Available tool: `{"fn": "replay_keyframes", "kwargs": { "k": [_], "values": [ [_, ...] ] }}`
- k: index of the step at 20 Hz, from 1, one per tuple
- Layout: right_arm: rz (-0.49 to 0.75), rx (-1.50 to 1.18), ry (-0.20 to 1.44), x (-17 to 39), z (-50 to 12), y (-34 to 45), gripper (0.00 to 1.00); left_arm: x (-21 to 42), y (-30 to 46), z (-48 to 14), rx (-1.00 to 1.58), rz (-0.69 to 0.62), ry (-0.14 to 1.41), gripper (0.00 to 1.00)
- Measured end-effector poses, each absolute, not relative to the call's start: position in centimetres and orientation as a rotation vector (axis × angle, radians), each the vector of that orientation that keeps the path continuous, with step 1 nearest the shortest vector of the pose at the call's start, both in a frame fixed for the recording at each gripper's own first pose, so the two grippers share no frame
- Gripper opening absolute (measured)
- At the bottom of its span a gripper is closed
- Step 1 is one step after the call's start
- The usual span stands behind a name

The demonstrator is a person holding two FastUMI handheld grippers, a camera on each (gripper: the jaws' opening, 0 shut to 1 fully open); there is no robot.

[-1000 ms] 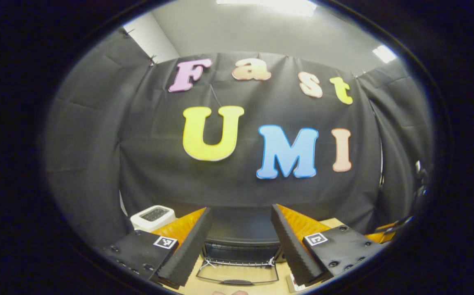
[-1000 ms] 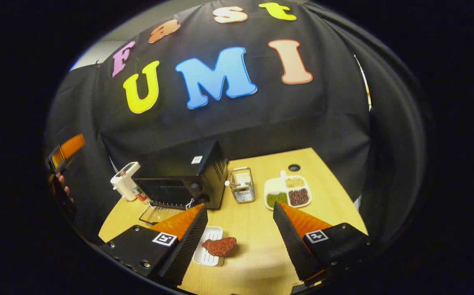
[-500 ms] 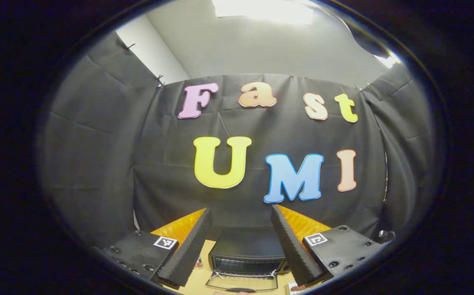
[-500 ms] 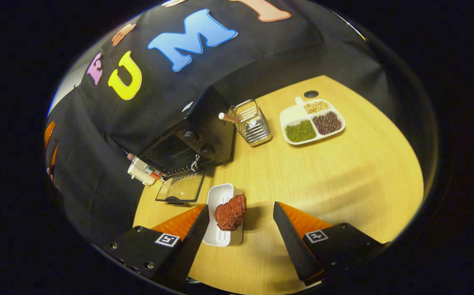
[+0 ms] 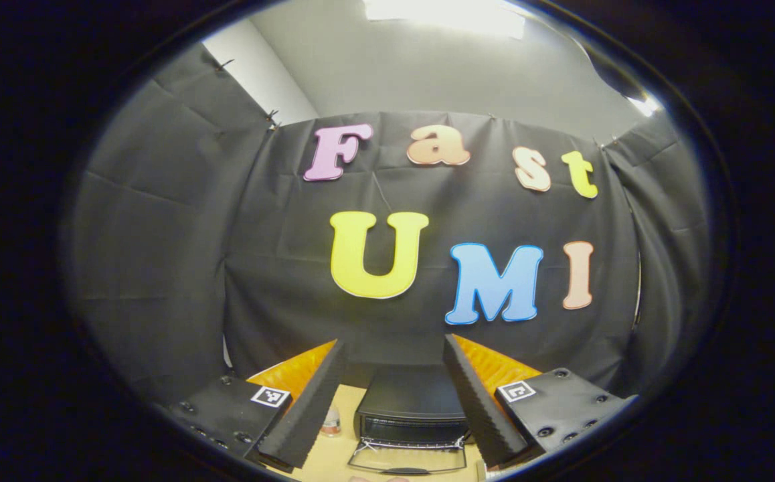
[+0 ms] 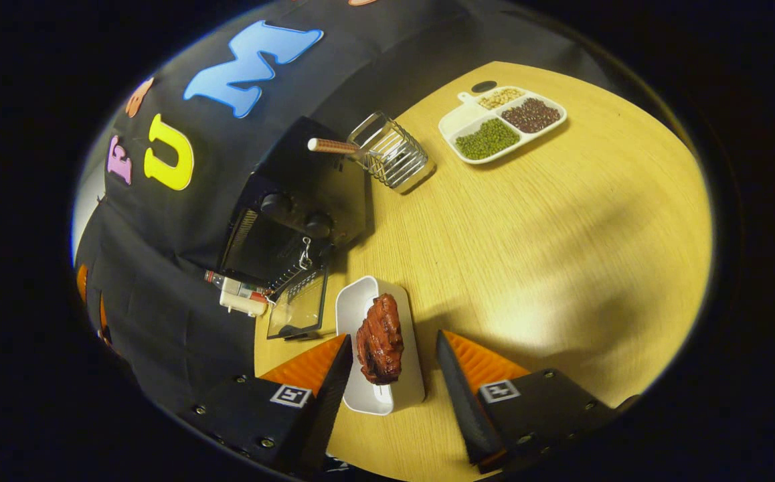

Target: Open the electric oven with the left hand, put the food in, and close the electric oven.

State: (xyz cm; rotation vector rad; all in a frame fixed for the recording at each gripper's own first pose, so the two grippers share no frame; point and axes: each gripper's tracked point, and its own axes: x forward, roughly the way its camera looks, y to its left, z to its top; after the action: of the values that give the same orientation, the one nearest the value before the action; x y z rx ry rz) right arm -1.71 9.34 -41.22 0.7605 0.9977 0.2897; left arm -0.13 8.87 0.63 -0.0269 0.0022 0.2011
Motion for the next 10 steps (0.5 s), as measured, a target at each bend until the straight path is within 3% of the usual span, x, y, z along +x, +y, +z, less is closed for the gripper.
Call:
{"fn": "replay_keyframes", "kwargs": {
  "k": [1,2,3,4,5,8,10],
  "values": [
    [0.29,0.804,0.984,-1.3,-41.2,9.6,0.71,0.2,9.4,0.5,-0.035,0.201,0.004,1.0],
    [0.283,0.833,0.987,-1.6,-40.9,10.1,0.48,0.5,10.0,0.2,-0.041,0.199,0.007,1.0],
    [0.289,0.857,0.991,-1.7,-41.0,10.7,0.48,0.9,10.5,-0.1,-0.046,0.197,0.015,1.0],
    [0.272,0.904,0.988,-1.5,-40.3,10.1,0.38,1.0,10.7,-0.3,-0.05,0.192,0.021,1.0],
    [0.28,0.936,0.987,-1.5,-40.5,10.8,0.21,1.1,11.0,-0.3,-0.051,0.186,0.024,1.0],
    [0.269,0.987,0.953,-1.1,-39.4,11.1,0.12,1.4,11.6,-0.2,-0.044,0.175,0.015,1.0],
    [0.262,1.021,0.921,-1.0,-38.1,10.9,0.12,1.5,11.7,0.0,-0.044,0.158,0.014,0.91]
  ]
}}
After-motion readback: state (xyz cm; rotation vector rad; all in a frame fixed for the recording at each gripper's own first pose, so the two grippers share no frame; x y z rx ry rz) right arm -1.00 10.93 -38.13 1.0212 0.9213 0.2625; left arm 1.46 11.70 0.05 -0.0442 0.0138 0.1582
